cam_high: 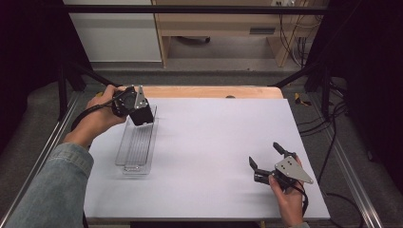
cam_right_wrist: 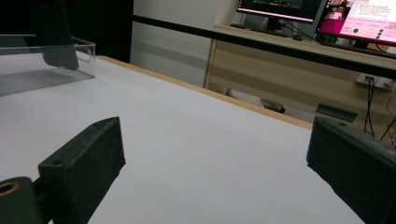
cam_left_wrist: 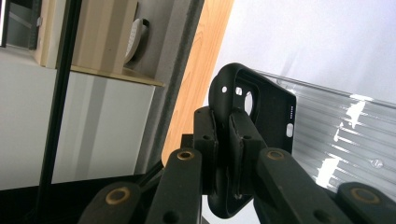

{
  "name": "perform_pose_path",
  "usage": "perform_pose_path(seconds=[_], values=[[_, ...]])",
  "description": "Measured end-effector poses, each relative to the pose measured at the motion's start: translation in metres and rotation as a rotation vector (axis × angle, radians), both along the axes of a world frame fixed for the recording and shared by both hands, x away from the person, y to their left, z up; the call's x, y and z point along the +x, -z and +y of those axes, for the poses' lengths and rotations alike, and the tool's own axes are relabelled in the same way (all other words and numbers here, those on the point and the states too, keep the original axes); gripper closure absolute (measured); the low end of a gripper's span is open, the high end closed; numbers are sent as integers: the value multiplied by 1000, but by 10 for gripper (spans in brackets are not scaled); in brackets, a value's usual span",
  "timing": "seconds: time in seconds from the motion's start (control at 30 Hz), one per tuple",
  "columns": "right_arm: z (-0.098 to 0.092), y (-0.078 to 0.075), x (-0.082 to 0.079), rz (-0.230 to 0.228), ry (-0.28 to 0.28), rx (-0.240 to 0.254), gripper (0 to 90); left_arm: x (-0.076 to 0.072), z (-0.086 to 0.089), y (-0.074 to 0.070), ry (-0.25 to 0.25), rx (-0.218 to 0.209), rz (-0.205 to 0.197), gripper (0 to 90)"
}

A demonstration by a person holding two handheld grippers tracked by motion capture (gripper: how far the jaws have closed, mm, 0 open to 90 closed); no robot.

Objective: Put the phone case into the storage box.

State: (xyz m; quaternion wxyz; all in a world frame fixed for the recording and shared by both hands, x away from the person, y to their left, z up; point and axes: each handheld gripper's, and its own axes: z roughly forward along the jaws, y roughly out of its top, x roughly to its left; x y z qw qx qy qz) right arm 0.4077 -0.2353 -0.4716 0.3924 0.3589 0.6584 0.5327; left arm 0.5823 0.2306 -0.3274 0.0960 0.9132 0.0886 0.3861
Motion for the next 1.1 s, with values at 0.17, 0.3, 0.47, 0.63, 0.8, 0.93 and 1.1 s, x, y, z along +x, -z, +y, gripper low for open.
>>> perform_pose_path(seconds=[0.17,0.3,0.47,0.63,0.8,0.93,1.1], values=[[0,0,0,0,2,2,39,1,1,2,-2,2,13,827],[0,0,0,1,-1,1,39,2,1,3,0,-5,20,827],[1,0,0,2,-3,3,38,5,0,3,-2,-19,32,827],[0,1,0,0,-3,3,36,8,2,4,-8,-12,35,827],[0,0,0,0,-3,1,35,11,3,6,-16,-19,43,826],[0,1,0,1,-3,1,33,13,3,6,-17,-23,44,825],[1,1,0,0,-6,1,28,18,3,7,-8,-20,37,822]])
